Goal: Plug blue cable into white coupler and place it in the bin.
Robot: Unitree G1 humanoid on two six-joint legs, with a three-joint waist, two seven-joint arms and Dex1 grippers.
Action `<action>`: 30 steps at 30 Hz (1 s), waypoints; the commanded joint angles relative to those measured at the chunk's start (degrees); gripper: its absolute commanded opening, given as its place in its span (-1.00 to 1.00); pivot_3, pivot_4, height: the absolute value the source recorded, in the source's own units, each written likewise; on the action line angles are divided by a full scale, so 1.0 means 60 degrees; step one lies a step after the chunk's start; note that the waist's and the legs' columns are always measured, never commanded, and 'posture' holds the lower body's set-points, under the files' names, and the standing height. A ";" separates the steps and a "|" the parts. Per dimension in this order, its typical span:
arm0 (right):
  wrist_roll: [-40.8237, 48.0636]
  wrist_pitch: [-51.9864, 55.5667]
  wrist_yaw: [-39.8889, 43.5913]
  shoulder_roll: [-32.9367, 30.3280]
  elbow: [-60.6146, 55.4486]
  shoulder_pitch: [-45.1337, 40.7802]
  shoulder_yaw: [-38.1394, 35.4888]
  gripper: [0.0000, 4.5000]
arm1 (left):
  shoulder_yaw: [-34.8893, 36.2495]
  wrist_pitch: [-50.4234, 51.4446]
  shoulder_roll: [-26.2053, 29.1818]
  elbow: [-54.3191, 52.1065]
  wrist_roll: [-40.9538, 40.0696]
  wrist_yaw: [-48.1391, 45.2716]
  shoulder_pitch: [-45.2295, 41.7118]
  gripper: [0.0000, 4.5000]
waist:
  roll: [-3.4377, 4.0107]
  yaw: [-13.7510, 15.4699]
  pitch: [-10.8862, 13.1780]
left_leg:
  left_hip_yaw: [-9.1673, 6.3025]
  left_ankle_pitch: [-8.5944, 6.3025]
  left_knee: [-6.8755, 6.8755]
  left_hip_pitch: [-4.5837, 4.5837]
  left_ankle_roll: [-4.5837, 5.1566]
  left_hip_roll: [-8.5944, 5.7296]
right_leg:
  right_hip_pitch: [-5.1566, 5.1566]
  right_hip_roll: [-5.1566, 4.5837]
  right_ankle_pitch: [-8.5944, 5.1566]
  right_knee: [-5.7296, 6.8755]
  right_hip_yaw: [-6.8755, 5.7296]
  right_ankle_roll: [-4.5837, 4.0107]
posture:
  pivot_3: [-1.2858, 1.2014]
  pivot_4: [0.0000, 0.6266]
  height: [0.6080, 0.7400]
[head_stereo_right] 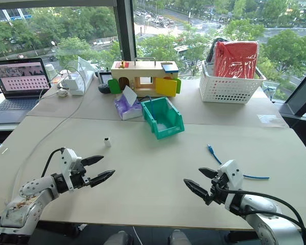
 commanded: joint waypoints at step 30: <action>-0.3386 -0.0771 -0.0572 -0.0524 0.7834 -0.6254 0.1235 0.47 | -0.0911 0.1493 0.0449 -0.0420 -0.0647 -0.1363 -0.2187 1.00 | -0.0004 -0.0078 0.0008 | -0.0004 0.0017 -0.0005 -0.0019 0.0030 -0.0009 | -0.0010 0.0005 0.0042 -0.0002 -0.0001 -0.0055 | 0.03 -0.52 0.68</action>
